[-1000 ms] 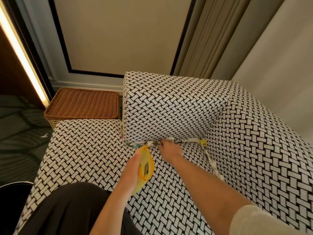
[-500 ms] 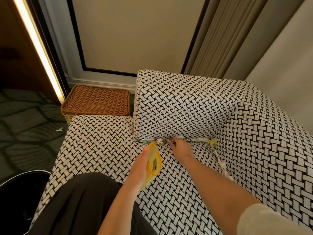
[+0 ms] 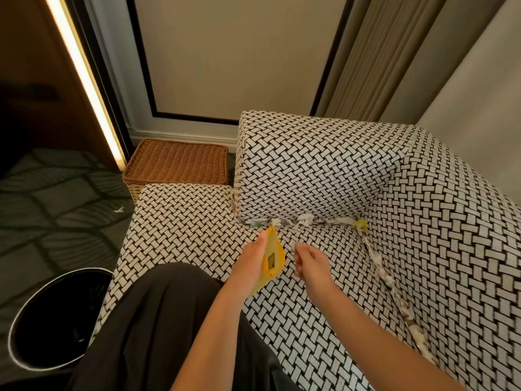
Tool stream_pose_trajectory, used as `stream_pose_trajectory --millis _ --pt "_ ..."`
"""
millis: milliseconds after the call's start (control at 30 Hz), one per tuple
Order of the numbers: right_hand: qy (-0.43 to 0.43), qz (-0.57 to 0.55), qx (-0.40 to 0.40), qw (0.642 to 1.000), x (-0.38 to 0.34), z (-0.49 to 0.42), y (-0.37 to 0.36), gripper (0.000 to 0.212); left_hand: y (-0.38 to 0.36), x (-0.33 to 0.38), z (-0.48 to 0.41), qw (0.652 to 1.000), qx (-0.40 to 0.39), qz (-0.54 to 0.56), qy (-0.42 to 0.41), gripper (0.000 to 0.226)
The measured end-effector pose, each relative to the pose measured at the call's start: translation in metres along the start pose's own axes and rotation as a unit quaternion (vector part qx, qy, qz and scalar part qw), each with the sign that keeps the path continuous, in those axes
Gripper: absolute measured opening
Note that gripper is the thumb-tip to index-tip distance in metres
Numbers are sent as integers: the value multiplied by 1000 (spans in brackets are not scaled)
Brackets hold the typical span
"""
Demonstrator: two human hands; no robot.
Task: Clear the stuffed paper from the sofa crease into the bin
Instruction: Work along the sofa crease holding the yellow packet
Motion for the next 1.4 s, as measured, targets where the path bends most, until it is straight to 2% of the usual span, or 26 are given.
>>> stream_pose_trajectory --millis 133,300,400,467,567,733,867,933,1067,1100,1267,1400 --pt "38 11 -41 998 -27 23 -21 27 -4 5 10 1000 -8 -13 -10 74" --pt "131 84 -52 986 -61 42 -38 21 -5 16 22 999 -20 28 -36 43" --pt "203 141 -55 967 -80 53 -43 23 -6 18 25 998 -26 20 -58 47" --pt "218 189 -61 956 -84 56 -47 22 -7 20 26 996 -34 39 -72 53" --pt "211 219 -71 950 -82 55 -48 22 -5 21 25 994 -31 66 -77 54" --pt "164 166 -32 972 -61 32 -23 24 -6 16 27 997 -25 77 -19 67" --pt "94 254 30 962 -31 -9 7 23 -1 10 22 994 -7 113 -5 70" --pt "44 319 62 945 -12 -32 29 23 -1 11 21 992 -10 124 -9 69" --pt "8 516 103 850 -5 -62 48 30 -3 7 11 992 -18 124 -10 67" --pt "5 533 103 840 -7 -67 47 33 -3 6 9 992 -16 125 -9 67" --pt "2 570 117 813 -15 -92 42 33 -1 0 -6 993 -23 118 7 64" --pt "-4 572 128 810 -19 -104 40 29 0 -5 -16 995 -20 93 15 67"
Point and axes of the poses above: each hand's wrist, its own z-axis away from the middle knuckle, its own y-axis out of the back of the hand, x = y × z, the point moved 8 cm from there along -z, towards the middle knuckle, and after that the axes turned 9 degrees about -x, right-handed, at the moved point
